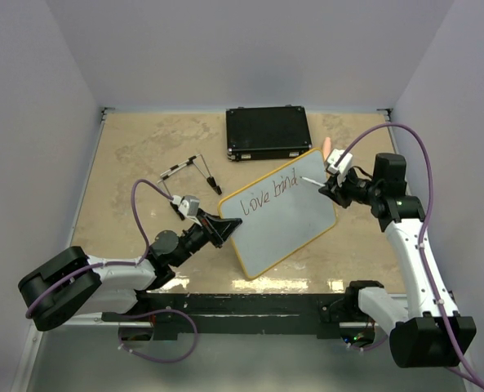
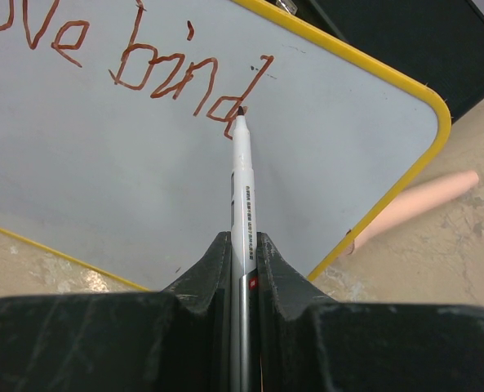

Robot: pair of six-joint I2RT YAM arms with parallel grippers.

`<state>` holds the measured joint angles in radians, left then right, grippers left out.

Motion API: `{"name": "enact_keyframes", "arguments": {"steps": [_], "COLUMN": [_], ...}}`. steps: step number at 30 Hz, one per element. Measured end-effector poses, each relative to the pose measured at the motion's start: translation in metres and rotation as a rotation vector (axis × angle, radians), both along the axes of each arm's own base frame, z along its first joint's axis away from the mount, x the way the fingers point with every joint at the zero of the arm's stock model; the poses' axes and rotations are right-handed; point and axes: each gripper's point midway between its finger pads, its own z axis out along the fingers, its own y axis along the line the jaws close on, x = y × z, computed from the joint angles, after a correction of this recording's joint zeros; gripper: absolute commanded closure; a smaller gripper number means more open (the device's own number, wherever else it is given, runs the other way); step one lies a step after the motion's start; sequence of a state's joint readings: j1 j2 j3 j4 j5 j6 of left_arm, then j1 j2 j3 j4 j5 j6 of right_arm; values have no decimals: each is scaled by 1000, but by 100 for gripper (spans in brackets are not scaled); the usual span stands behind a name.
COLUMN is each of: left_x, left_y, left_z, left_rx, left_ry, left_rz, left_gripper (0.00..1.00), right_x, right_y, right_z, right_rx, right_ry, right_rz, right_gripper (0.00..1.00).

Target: Write a sentence on the whiteboard

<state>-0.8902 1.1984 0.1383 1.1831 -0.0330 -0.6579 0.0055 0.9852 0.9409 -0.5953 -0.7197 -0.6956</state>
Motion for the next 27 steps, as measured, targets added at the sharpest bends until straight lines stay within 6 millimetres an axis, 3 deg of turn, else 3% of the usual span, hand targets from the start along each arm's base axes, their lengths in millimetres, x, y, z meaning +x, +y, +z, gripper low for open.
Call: {"name": "enact_keyframes", "arguments": {"steps": [27], "left_x": [0], "left_y": [0], "left_z": [0], "left_rx": [1], "left_ry": [0], "left_rz": [0], "left_gripper": [100], "right_x": [1], "right_y": [-9], "right_z": [-5], "right_rx": [-54], "right_ry": [-3], "right_rz": [-29], "right_gripper": [100]}}
